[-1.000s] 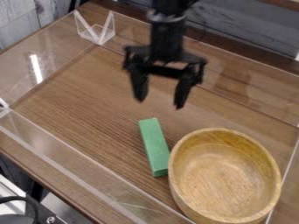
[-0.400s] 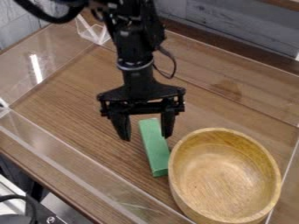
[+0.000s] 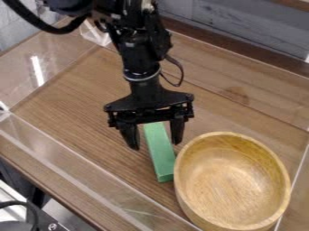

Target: Put the green block in the brown bowl

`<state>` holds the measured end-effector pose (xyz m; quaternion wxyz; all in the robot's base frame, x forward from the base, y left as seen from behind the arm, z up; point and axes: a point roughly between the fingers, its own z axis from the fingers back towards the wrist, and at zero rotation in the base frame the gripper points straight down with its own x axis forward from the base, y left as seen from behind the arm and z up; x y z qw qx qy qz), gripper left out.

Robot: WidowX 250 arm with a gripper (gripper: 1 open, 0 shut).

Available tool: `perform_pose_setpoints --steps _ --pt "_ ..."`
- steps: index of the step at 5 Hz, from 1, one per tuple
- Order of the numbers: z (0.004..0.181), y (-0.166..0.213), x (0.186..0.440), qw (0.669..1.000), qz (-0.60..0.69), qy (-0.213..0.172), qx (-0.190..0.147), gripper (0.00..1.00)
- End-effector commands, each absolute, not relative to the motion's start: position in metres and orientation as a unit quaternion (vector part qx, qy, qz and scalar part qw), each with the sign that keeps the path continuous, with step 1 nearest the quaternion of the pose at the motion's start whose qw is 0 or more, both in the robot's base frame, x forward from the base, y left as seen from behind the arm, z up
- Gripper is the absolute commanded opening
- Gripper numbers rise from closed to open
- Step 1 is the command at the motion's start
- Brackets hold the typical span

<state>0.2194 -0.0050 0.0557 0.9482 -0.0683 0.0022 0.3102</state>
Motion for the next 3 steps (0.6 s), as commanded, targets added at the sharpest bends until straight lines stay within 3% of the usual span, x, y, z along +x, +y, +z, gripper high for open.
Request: perform_pose_setpoints --steps 1,3 --pt "0.0574 -0.0064 0.2255 0.948 0.310 -0.010 -0.073 1.00" --pt "0.0512 -0.0067 0.2294 0.946 0.314 -0.013 -0.077 1.00"
